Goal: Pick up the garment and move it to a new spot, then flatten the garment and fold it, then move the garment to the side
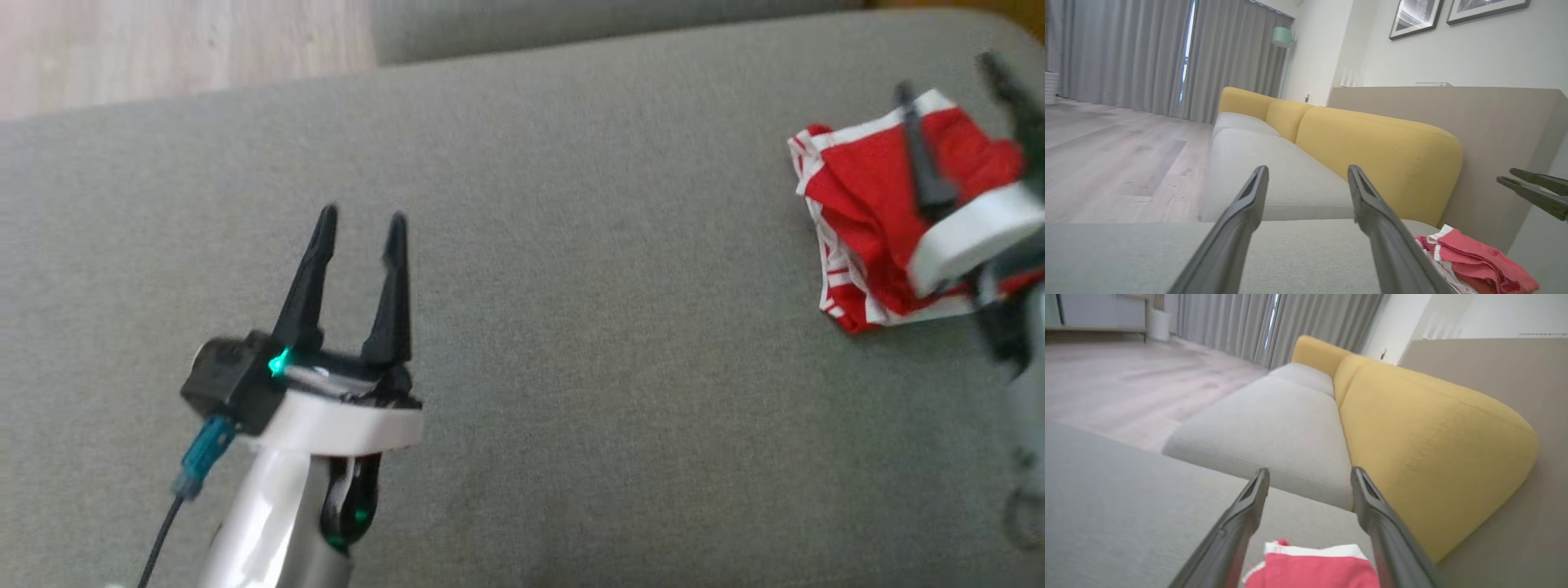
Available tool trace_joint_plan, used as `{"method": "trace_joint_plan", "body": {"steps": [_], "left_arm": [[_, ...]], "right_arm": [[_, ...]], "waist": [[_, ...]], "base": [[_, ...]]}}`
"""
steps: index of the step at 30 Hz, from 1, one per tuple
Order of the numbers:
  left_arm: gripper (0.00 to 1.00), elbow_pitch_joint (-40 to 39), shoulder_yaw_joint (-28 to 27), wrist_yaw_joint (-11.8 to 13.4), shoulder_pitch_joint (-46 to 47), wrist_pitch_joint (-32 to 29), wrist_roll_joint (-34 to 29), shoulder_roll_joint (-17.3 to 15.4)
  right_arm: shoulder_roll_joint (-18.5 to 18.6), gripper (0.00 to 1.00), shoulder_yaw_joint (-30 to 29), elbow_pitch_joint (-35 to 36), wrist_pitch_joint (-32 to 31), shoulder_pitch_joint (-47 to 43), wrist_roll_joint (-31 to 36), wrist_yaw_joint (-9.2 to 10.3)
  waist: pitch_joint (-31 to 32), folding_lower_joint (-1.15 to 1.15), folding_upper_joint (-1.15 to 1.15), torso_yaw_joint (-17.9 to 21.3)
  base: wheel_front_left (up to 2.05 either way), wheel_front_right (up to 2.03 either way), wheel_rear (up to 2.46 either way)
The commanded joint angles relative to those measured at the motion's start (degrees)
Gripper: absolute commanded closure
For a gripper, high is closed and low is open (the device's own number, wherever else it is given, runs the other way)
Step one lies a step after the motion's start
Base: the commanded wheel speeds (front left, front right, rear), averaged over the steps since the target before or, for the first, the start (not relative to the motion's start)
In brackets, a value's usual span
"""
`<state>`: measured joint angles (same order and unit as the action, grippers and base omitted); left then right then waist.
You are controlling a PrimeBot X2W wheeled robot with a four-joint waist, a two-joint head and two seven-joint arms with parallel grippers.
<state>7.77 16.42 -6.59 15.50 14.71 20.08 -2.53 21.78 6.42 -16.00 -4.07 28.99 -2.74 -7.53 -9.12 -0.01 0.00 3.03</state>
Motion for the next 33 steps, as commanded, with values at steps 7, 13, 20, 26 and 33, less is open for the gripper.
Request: {"method": "trace_joint_plan", "body": {"steps": [7,13,20,26,33], "left_arm": [[0.00,-0.89,-4.97,1.93,-4.26,0.29,0.28,-0.34],[0.00,1.12,-6.73,2.54,-7.95,0.29,0.31,-0.34],[0.00,1.86,-8.87,1.66,-10.79,0.29,3.93,-0.34],[0.00,1.83,-9.66,1.28,-11.75,0.29,3.78,-0.34],[0.00,0.68,-9.63,1.31,-12.02,0.29,3.24,-0.34]], "right_arm": [[-13.21,0.00,-3.45,5.93,6.19,-8.41,-1.73,0.04],[-18.75,0.00,-6.23,4.07,11.69,-16.16,-3.39,0.04],[-18.88,0.00,-3.80,-0.54,17.01,-22.29,-9.03,0.04],[-18.89,0.00,-3.09,-1.97,18.32,-22.39,-9.55,0.04],[-18.90,0.00,-3.06,-2.45,18.81,-21.55,-9.89,0.04]], "waist": [[5.25,0.01,0.00,-1.91],[7.61,0.01,0.00,-3.11],[9.05,0.01,0.00,-4.36],[9.37,0.01,0.00,-4.65],[9.29,0.01,0.00,-4.71]], "base": [[0.00,0.00,0.00],[0.00,0.00,0.00],[0.00,0.00,0.00],[0.00,0.00,0.00],[0.00,0.00,0.00]]}}
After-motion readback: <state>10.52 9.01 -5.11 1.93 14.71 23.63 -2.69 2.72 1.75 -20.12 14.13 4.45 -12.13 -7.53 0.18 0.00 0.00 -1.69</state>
